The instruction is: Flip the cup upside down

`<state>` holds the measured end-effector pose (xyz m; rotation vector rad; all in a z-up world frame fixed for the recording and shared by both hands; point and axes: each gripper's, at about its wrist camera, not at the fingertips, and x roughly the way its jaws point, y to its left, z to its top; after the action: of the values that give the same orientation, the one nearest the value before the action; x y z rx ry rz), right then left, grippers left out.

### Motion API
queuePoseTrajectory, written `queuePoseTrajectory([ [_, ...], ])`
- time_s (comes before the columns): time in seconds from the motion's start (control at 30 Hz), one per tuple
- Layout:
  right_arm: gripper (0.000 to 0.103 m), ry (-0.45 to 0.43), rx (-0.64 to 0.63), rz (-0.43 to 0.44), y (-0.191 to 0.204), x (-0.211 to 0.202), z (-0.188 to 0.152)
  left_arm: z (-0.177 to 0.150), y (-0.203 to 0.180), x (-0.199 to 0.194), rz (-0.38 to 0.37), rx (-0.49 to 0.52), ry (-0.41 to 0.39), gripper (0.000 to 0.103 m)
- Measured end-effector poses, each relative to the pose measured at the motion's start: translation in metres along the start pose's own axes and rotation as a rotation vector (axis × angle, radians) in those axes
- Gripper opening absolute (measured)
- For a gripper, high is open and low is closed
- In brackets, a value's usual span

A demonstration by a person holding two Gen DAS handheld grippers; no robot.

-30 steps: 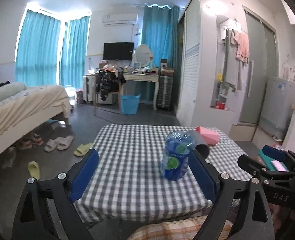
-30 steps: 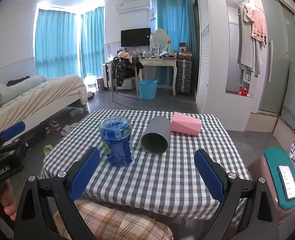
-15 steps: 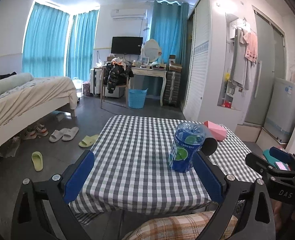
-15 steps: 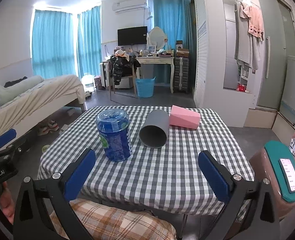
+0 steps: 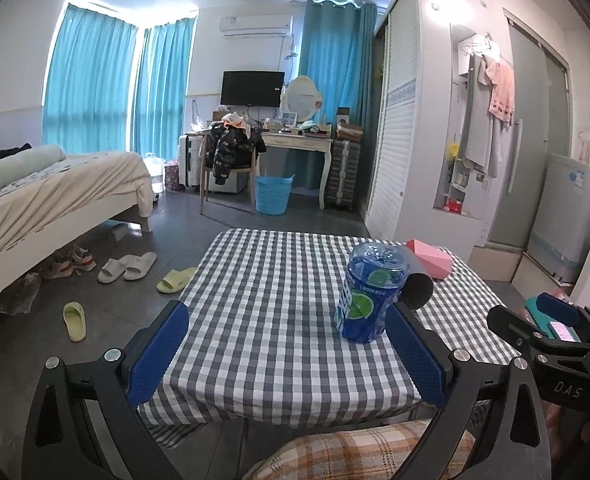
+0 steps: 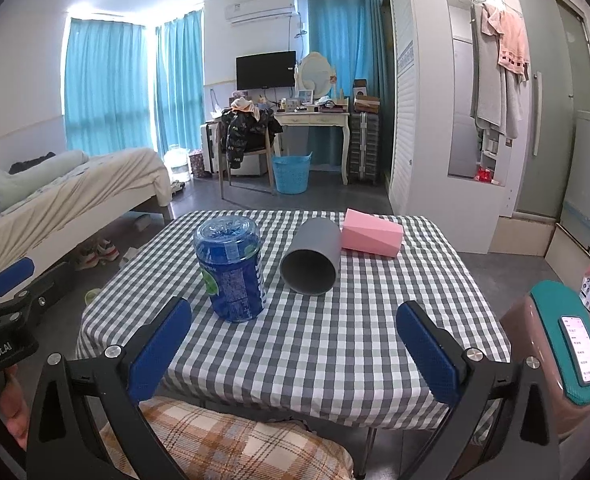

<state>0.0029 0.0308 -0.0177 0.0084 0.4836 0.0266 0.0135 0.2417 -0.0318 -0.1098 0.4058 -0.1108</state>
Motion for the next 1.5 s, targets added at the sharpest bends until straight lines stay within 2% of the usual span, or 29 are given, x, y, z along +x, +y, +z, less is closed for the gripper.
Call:
queuePoseTrajectory([
  [0.37,0.103,0.003,-0.002,0.002,0.000,0.000,-0.001,0.001,0.001,-0.003,0.021,0.005,-0.006,0.102],
  [1.5,0.103,0.026,0.000,0.010,0.002,0.006,-0.010,-0.002,0.000,-0.006,0.012,0.016,0.004,0.102],
])
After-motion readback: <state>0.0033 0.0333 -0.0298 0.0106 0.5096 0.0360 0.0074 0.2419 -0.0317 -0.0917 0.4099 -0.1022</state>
